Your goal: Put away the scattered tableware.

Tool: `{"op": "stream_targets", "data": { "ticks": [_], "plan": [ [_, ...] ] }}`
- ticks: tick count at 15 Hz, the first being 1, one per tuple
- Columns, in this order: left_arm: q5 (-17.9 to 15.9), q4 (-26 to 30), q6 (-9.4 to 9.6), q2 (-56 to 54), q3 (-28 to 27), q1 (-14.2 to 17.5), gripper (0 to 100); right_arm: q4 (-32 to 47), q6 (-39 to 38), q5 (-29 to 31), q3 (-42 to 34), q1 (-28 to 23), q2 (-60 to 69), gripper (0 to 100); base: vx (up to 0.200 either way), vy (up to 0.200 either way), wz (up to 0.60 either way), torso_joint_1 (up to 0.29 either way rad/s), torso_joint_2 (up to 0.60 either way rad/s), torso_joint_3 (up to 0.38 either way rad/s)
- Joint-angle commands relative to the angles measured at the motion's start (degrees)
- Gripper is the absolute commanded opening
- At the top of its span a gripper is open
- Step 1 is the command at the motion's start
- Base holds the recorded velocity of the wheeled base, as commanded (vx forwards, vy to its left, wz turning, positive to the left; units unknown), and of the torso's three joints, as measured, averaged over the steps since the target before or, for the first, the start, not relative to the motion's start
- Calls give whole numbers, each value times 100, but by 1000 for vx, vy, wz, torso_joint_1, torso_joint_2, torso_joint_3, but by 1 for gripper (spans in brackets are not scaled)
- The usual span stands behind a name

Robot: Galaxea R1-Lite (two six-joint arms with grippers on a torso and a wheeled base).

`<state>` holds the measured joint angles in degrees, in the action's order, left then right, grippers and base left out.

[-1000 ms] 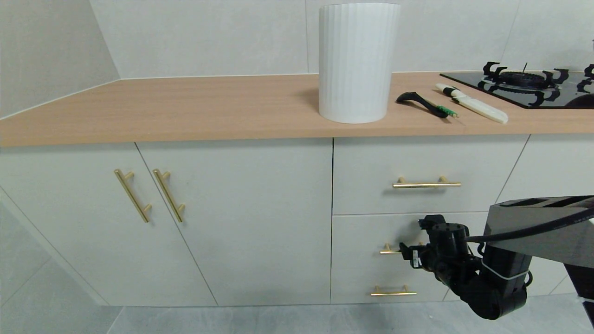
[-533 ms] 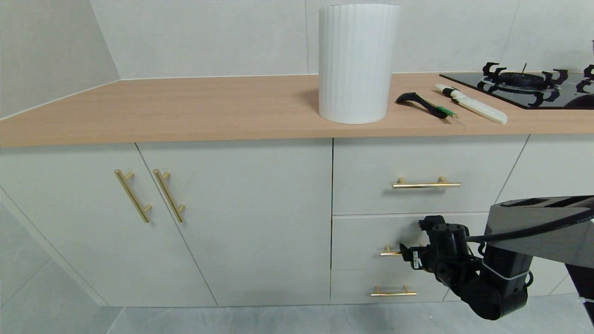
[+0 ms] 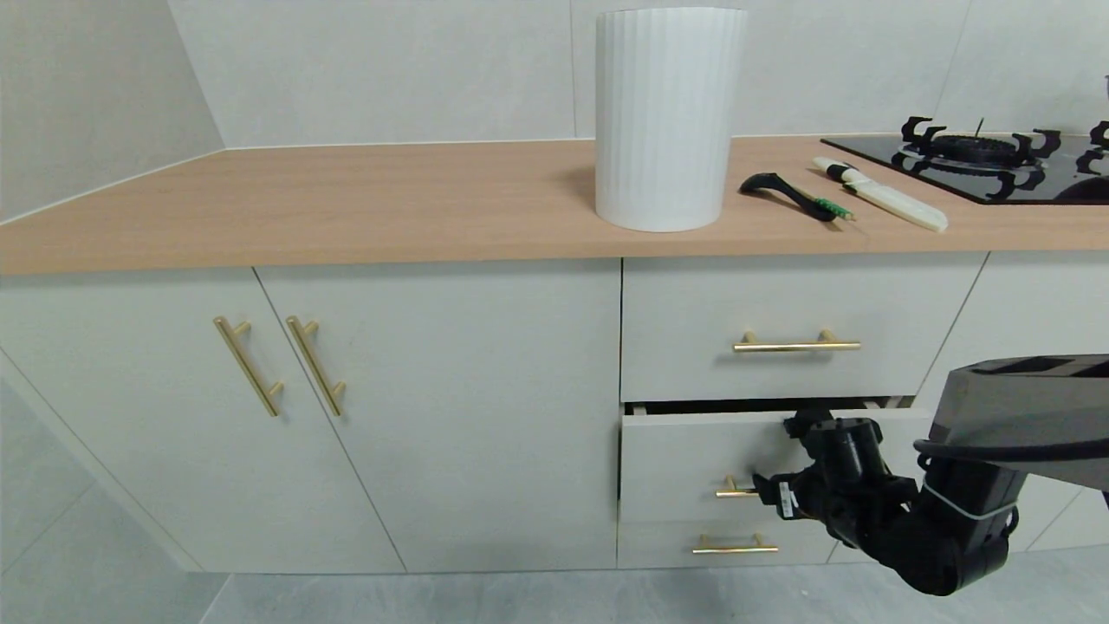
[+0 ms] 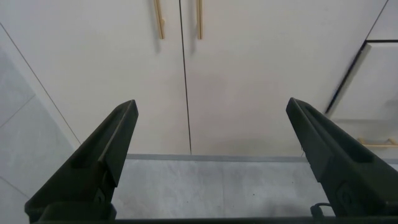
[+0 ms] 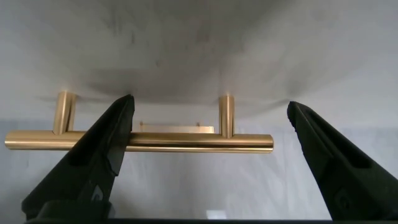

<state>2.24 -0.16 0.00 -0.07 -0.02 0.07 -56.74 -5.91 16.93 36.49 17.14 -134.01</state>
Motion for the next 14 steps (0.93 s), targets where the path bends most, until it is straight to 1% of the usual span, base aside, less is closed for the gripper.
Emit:
{"op": "stream_targets", "data": {
  "ticks": [1,4,6,7,8,11,13,14],
  "plan": [
    [4,-2,0,7,2,1,100,787,20,-6,-221,149,1061,100,0,0,0,0,0,0],
    [4,-2,0,7,2,1,100,2870,29,-41,-159,650,2635,100,0,0,0,0,0,0],
    [4,-2,0,7,2,1,100,3828,46,-208,-133,923,3496,100,0,0,0,0,0,0],
    [4,-2,0,7,2,1,100,4144,38,-225,-71,1046,3768,100,0,0,0,0,0,0],
    [4,-2,0,7,2,1,100,4311,38,-225,-19,1142,3988,100,0,0,0,0,0,0],
    [4,-2,0,7,2,1,100,4258,-50,-199,131,1160,4120,100,0,0,0,0,0,0],
    [4,-2,0,7,2,1,100,3977,-402,-199,183,1142,3997,100,0,0,0,0,0,0],
    [4,-2,0,7,2,1,100,3467,-490,-164,131,1072,3777,100,0,0,0,0,0,0]
  ]
}}
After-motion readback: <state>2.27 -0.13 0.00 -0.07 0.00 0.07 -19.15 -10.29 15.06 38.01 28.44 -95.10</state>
